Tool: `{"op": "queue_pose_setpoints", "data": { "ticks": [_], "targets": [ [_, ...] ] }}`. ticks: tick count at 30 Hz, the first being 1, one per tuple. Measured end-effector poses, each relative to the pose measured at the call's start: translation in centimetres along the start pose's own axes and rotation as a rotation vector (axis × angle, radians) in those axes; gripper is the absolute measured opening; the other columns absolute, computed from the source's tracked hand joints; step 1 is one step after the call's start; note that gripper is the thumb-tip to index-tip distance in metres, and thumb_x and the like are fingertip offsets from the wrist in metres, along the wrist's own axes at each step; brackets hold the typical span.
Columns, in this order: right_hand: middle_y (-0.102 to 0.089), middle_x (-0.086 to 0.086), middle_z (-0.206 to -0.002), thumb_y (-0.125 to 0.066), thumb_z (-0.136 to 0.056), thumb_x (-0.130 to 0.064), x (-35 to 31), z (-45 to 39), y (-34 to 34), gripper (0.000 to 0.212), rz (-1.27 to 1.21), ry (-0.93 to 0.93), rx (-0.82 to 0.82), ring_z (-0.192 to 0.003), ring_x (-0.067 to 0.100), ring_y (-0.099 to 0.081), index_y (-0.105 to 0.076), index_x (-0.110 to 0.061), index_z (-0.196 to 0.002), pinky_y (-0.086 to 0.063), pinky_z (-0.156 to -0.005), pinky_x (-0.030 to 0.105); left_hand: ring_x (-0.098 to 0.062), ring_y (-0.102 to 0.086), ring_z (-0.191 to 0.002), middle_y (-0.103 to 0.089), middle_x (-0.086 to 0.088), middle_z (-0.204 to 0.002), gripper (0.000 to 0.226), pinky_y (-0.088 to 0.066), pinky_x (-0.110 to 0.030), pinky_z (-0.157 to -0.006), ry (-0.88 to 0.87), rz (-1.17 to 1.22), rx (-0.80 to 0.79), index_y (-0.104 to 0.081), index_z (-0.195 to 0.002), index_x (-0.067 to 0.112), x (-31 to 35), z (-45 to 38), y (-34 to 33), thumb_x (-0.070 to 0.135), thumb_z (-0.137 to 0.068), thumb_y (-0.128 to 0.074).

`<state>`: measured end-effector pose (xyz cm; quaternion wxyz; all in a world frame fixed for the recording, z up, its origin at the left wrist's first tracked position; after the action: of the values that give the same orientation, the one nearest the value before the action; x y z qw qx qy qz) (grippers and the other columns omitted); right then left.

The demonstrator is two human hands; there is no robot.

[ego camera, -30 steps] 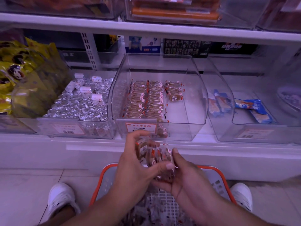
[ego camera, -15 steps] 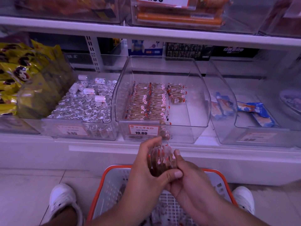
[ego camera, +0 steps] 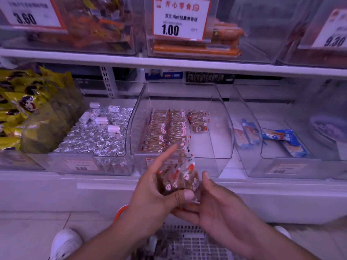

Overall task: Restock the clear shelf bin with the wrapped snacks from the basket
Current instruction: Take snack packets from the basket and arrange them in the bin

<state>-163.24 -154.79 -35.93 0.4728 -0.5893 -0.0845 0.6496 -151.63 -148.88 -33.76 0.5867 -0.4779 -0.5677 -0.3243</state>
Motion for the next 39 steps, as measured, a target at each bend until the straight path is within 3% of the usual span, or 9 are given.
{"op": "queue_pose_setpoints", "data": {
  "ticks": [4,14,17,21,25,28,31,36,39],
  "targets": [
    [-0.056,0.029,-0.136,-0.057,-0.094,-0.023,-0.5,0.3,-0.6,0.045,0.044,0.055,-0.112,-0.128,0.044,-0.053,-0.058,0.005,-0.13,-0.044,-0.108,0.053,-0.026,-0.067,-0.096,-0.072,-0.02,-0.112,0.089,-0.056,-0.035,-0.088,-0.026,-0.009,-0.02,-0.044,-0.142,0.045,0.7,0.2,-0.6,0.014,-0.07,-0.085],
    [-0.073,0.014,-0.093,-0.069,-0.087,-0.017,-3.1,0.7,-1.2,0.022,0.109,0.158,-0.18,-0.088,0.024,-0.069,-0.072,0.001,-0.099,-0.055,-0.082,0.038,-0.015,-0.066,-0.075,-0.07,-0.002,-0.114,0.091,-0.054,-0.027,-0.061,0.119,-0.046,-0.049,-0.035,-0.142,0.043,1.6,-1.0,-2.2,0.005,-0.068,-0.072],
    [-0.068,0.024,-0.101,-0.075,-0.076,-0.021,-3.9,0.1,-1.1,0.045,0.079,0.209,-0.096,-0.081,0.025,-0.066,-0.066,0.009,-0.108,-0.055,-0.072,0.037,-0.009,-0.068,-0.078,-0.072,0.009,-0.105,0.094,-0.054,-0.022,-0.065,0.152,-0.108,-0.054,-0.035,-0.139,0.039,2.7,-2.1,-2.4,0.016,-0.061,-0.081],
    [-0.067,0.029,-0.11,-0.072,-0.077,-0.027,-5.8,-1.0,-0.8,0.041,0.026,0.33,0.112,-0.091,0.028,-0.063,-0.073,0.001,-0.107,-0.055,-0.081,0.042,0.004,-0.069,-0.089,-0.072,0.015,-0.104,0.087,-0.05,-0.01,-0.071,0.184,-0.286,0.07,-0.036,-0.142,0.029,3.9,-4.8,-2.9,0.038,-0.07,-0.084],
    [-0.076,0.009,-0.092,-0.075,-0.081,-0.027,-7.7,-1.4,0.4,0.038,0.269,0.535,0.393,-0.081,0.02,-0.07,-0.069,-0.012,-0.116,-0.055,-0.072,0.032,-0.023,-0.071,-0.091,-0.074,-0.014,-0.105,0.057,-0.055,-0.037,-0.084,0.264,-0.144,0.103,-0.065,-0.117,0.016,4.5,-6.7,-5.2,0.056,-0.075,-0.068],
    [-0.073,-0.014,-0.106,-0.063,-0.094,-0.025,-8.3,-1.5,0.1,0.04,0.603,0.71,0.449,-0.099,-0.002,-0.068,-0.055,-0.023,-0.133,-0.053,-0.081,0.015,-0.031,-0.071,-0.101,-0.074,-0.019,-0.106,0.037,-0.051,-0.053,-0.1,0.27,-0.037,0.093,-0.067,-0.116,0.01,4.1,-7.6,-7.2,0.031,-0.086,-0.07],
    [-0.048,-0.02,-0.14,-0.048,-0.1,-0.036,-8.4,-1.7,0.2,0.053,0.721,0.722,0.447,-0.128,-0.007,-0.047,-0.03,-0.035,-0.15,-0.042,-0.11,0.027,-0.038,-0.064,-0.115,-0.07,-0.022,-0.114,0.033,-0.042,-0.055,-0.11,0.226,-0.007,0.06,-0.061,-0.124,0.004,3.7,-8.2,-8.2,-0.006,-0.093,-0.054],
    [-0.044,-0.024,-0.137,-0.041,-0.085,-0.056,-9.2,-1.4,0.7,0.051,0.707,0.737,0.445,-0.126,-0.015,-0.043,-0.035,-0.053,-0.136,-0.036,-0.101,0.006,-0.034,-0.063,-0.106,-0.064,-0.028,-0.125,0.043,-0.053,-0.036,-0.085,0.244,0.251,0.017,-0.057,-0.128,-0.008,4.3,-8.3,-8.0,0.004,-0.086,-0.055],
    [-0.043,-0.011,-0.141,-0.038,-0.088,-0.045,-8.9,-1.6,0.7,0.057,0.733,0.724,0.462,-0.131,-0.007,-0.042,-0.037,-0.036,-0.145,-0.035,-0.113,0.022,-0.036,-0.063,-0.118,-0.064,-0.026,-0.127,0.04,-0.051,-0.043,-0.099,0.297,0.303,0.005,-0.056,-0.131,-0.006,3.9,-7.8,-7.9,0.005,-0.092,-0.052]
  ]
}}
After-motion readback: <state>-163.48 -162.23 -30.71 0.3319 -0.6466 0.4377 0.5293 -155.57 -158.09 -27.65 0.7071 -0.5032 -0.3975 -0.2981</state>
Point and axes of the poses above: each hand's wrist, its own z-axis away from the middle knuckle, its own y-axis out of the back of the hand, x = y × z, the point moved 5 cm from there along -z, towards the middle knuckle
